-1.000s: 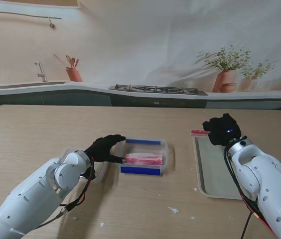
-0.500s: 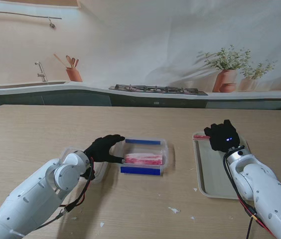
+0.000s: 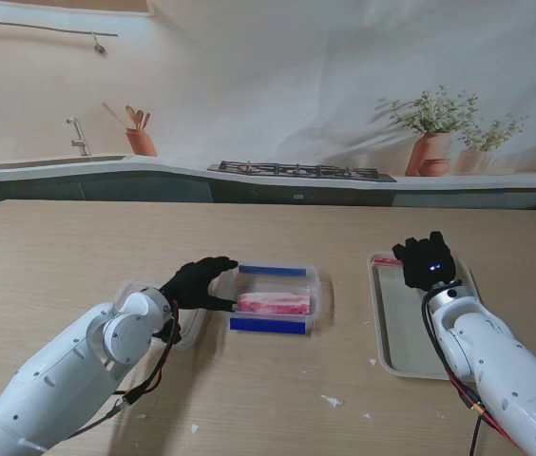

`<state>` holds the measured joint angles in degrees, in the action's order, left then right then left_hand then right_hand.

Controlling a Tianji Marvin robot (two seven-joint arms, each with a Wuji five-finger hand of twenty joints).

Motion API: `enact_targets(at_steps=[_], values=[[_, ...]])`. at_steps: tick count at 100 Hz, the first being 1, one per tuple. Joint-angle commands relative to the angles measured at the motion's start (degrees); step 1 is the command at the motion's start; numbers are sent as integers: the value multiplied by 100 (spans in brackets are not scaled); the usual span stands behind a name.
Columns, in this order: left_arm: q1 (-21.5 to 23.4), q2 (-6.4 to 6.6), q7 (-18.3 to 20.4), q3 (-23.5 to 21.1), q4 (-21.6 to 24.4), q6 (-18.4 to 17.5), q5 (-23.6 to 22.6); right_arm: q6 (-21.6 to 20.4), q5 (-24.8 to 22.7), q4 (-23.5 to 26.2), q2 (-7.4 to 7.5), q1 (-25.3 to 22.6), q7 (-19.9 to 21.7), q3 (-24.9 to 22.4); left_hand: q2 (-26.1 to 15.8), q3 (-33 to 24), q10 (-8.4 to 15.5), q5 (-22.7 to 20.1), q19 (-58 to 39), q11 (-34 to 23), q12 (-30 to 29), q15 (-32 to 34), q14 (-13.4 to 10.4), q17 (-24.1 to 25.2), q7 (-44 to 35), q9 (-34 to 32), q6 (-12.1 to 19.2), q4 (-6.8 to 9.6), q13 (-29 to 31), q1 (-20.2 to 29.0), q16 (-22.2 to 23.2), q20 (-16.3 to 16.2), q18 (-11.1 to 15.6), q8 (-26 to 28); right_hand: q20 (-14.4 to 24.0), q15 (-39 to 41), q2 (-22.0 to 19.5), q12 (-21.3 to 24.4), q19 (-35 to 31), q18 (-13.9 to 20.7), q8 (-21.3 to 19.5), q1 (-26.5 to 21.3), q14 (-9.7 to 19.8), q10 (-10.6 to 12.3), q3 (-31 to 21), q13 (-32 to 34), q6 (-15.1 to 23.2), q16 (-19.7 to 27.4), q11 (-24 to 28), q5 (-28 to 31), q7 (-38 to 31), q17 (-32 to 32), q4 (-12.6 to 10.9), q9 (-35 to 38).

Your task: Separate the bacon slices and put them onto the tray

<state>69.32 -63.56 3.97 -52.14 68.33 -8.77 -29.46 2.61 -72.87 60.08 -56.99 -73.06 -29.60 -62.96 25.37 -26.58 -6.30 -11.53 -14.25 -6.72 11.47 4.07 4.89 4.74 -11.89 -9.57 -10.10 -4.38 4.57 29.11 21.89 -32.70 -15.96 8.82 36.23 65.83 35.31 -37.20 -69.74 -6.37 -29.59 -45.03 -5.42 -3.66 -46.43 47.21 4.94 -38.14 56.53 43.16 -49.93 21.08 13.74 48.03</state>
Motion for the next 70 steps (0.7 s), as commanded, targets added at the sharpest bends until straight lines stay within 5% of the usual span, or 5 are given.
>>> enact_targets(at_steps=[1,70], values=[[40,8,109,45,-75,40,-26,73,70,-97,-61,3,62,43,229,-64,244,-7,45,11,-38,-76,-150,88,-61,22,-88,84,-234,193,12,-44,-1,76,-112,0,-217,81,130,3,-226,-281,34,50,-454,36,529,47,142,57,-510,-21,76,-85],[27,6,103,47,-108,21,-22,384,439,-332,-146,324,341,505,240,-61,245,-11,62,10,-34,-78,-156,90,-62,20,-89,86,-232,202,15,-50,-5,76,-613,-420,-106,421,328,31,-77,-238,18,10,-480,305,615,369,-154,122,-477,205,116,88]])
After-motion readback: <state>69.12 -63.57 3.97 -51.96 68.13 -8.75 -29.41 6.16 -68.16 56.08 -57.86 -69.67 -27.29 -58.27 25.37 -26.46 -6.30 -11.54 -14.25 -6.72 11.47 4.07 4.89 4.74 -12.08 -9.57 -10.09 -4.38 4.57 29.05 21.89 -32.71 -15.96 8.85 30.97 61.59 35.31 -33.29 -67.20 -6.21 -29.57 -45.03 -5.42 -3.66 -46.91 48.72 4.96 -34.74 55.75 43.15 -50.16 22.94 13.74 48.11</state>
